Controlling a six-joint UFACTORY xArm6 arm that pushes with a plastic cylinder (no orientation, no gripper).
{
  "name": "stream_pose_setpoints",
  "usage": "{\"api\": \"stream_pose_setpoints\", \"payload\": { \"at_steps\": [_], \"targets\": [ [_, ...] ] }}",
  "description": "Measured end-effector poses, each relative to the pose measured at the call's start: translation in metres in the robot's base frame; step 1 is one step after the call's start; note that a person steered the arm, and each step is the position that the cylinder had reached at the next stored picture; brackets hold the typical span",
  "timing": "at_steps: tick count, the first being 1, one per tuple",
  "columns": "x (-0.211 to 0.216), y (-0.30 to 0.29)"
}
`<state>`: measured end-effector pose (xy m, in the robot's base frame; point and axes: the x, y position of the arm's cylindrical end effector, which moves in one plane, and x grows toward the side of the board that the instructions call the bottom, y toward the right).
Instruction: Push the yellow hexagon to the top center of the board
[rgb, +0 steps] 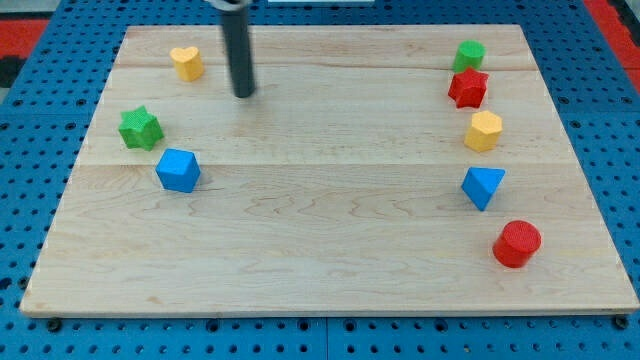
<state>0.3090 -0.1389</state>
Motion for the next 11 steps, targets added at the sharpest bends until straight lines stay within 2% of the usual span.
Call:
{"api": "stream_pose_setpoints", "payload": {
  "at_steps": [1,2,4,5,6,7,8,10,11],
  "targets": [
    [-0.014,-0.047],
    [-0.017,-0.057],
    [-0.050,-0.125],
    [-0.051,-0.074],
    [-0.049,0.012],
    [-0.072,-0.041],
    [-0.078,-0.028],
    [-0.065,0.158],
    [-0.070,0.168]
  ]
}}
